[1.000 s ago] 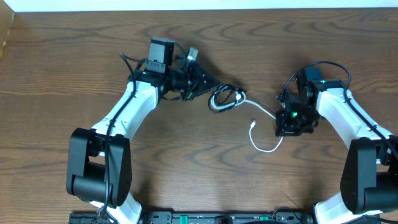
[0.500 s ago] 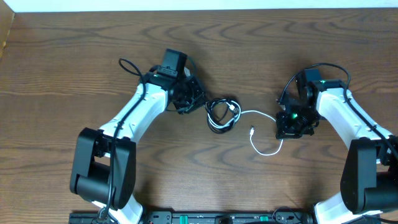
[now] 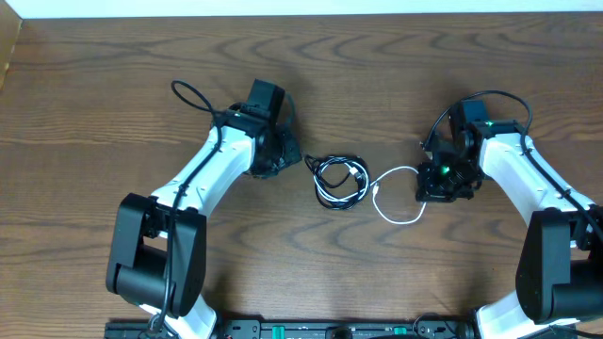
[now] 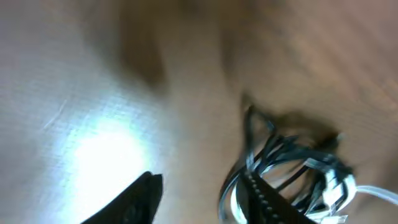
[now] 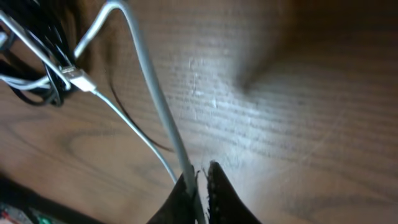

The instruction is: Untangle cables

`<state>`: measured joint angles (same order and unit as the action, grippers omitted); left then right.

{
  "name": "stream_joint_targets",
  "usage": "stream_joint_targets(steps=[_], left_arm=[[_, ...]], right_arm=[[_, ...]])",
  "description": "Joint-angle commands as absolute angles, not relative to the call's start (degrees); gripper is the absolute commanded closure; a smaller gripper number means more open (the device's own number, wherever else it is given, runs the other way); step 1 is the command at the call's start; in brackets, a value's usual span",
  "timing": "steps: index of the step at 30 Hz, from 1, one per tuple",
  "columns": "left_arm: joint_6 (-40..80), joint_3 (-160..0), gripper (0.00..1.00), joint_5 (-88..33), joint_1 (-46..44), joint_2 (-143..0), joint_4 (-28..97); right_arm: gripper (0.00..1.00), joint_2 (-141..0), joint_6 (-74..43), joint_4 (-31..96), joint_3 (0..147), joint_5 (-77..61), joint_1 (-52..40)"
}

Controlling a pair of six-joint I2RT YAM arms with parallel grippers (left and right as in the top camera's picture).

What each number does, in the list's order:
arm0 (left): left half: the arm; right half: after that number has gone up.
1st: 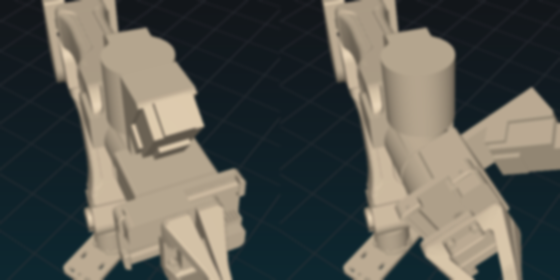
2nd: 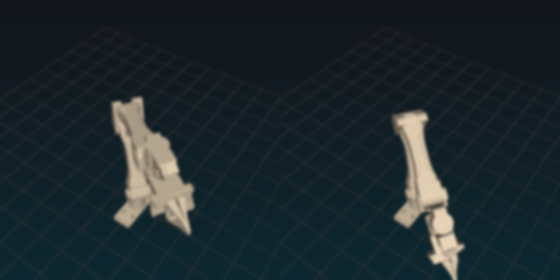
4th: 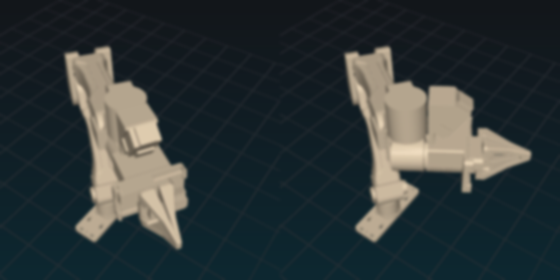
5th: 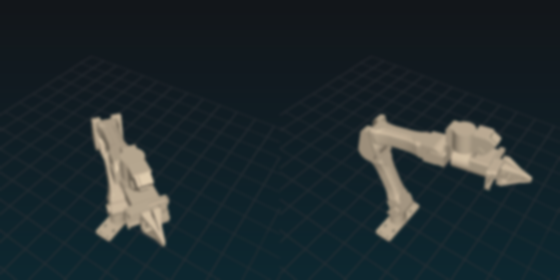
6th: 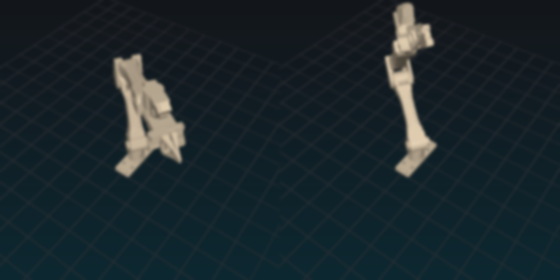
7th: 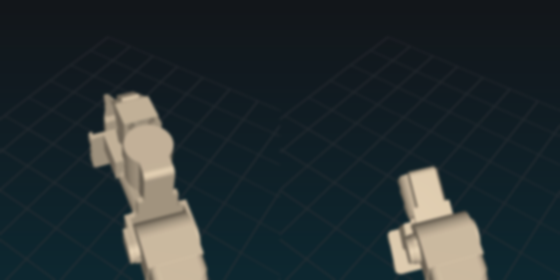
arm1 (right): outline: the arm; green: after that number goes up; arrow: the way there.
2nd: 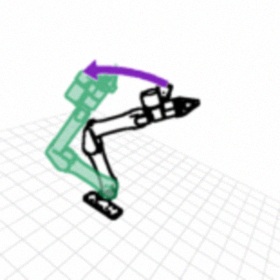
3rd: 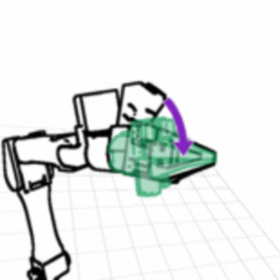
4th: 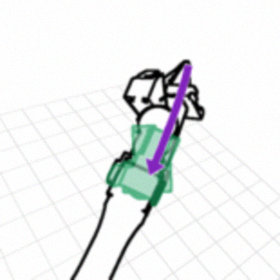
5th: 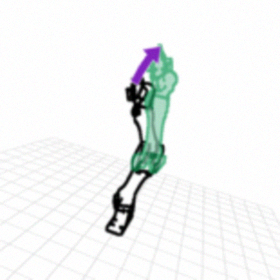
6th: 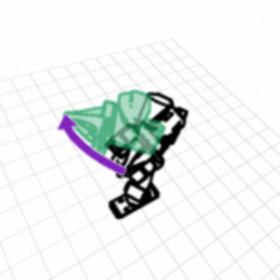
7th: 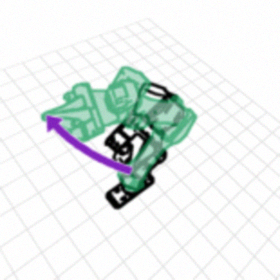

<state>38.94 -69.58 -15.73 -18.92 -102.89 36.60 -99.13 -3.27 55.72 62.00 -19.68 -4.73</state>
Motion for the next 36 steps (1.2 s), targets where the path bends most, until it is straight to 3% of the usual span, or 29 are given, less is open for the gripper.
stream_joint_targets(steps=[1, 18, 25, 33, 36], left_arm=[[35.6, -68.8, 0.57, -19.1, -20.0, -103.0, 40.6], [44.9, -68.7, 0.62, -15.6, -30.0, -103.0, 37.1], [47.6, -68.3, 0.67, -13.9, -32.2, -103.4, 37.2], [51.6, -68.1, 0.81, -11.0, -34.3, -107.5, 37.1], [52.8, -68.1, 0.81, -8.9, -34.3, -108.7, 37.0]], right_arm=[[0.92, -98.2, -5.6, 54.0, 62.5, -20.0, -5.0], [0.60, -98.2, -6.9, 51.5, 62.5, -18.3, -5.0], [0.55, -98.3, -6.9, 51.5, 62.5, -18.3, -5.0], [0.53, -98.2, -6.8, 51.6, 62.5, -18.3, -5.0], [0.53, -98.2, -6.8, 51.6, 62.5, -18.3, -5.0]])
